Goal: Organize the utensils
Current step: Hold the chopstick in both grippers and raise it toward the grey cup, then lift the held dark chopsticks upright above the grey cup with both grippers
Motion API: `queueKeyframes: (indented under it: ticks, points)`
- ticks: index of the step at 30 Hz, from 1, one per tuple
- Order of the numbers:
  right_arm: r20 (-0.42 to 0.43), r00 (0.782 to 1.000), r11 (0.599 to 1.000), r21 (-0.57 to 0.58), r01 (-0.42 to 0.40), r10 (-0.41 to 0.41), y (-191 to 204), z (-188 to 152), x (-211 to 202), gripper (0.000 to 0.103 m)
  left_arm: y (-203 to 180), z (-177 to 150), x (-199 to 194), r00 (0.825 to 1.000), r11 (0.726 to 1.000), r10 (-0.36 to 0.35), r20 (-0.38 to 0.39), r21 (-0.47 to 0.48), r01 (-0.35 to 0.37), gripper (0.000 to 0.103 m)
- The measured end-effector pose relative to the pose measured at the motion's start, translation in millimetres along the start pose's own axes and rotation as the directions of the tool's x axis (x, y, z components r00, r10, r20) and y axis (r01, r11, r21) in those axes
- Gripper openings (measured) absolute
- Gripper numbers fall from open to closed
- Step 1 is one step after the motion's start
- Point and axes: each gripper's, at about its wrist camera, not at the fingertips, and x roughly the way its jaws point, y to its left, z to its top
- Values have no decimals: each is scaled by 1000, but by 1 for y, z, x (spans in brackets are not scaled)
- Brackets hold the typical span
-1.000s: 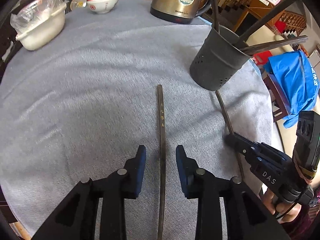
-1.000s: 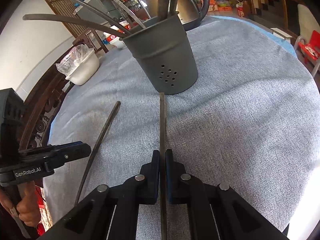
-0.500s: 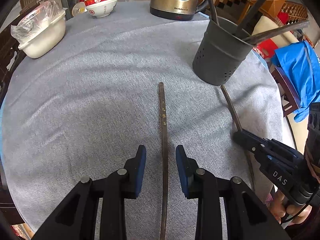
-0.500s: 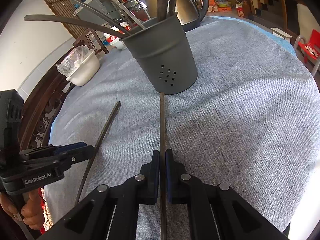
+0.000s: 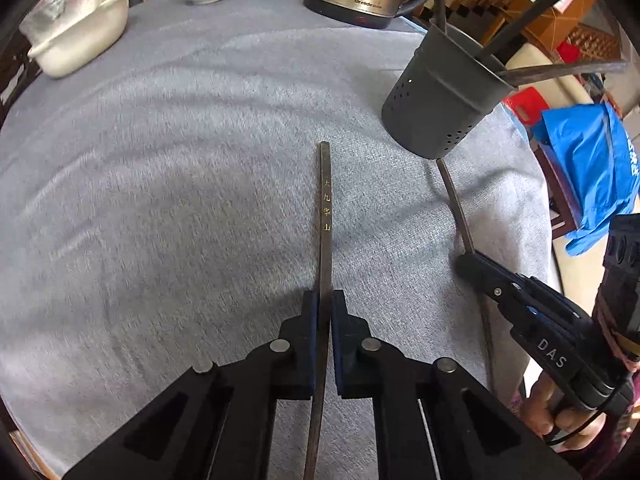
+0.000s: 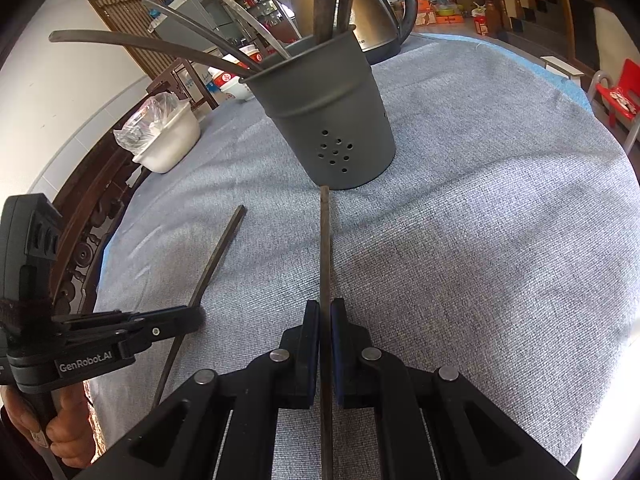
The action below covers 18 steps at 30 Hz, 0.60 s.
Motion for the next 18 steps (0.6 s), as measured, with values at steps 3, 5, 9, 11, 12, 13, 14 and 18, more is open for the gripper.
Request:
queueKeyframes:
  ticks: [3, 5, 9, 11, 12, 13, 14, 18]
  points:
    - [1, 1000, 1000, 0, 0, 0, 0, 0, 0, 8, 4, -10, -6, 1000, 999, -28, -7, -23, 28, 7]
    - [2, 1000, 1000, 2, -2, 2, 0, 0, 0, 8, 5, -18, -9, 999, 999, -36, -9, -30, 36, 7]
    - [5, 1000, 1000, 6, -7, 7, -1, -1, 0, 8, 7, -27, -13, 999, 998, -45, -18, -33, 45, 7]
    - [6, 1000, 1000, 8, -11, 10, -2, -1, -1, 8, 6, -30, -16, 1000, 999, -25, -18, -26, 25, 7]
    - [7, 1000, 1000, 8, -11, 11, -2, -1, -1, 8, 6, -29, -17, 1000, 999, -21, -19, -24, 21, 7]
    - [8, 1000, 1000, 8, -12, 12, -2, -1, -1, 8, 6, -26, -19, 1000, 1000, -20, -17, -23, 19, 8]
    - [9, 1000, 1000, 9, -13, 13, -3, -2, -1, 8, 7, -23, -21, 1000, 1000, -18, -12, -22, 18, 9]
    - [11, 1000, 1000, 7, -13, 13, -4, -2, -2, 8, 8, -6, -27, 1000, 1000, -4, 18, -12, 4, 22]
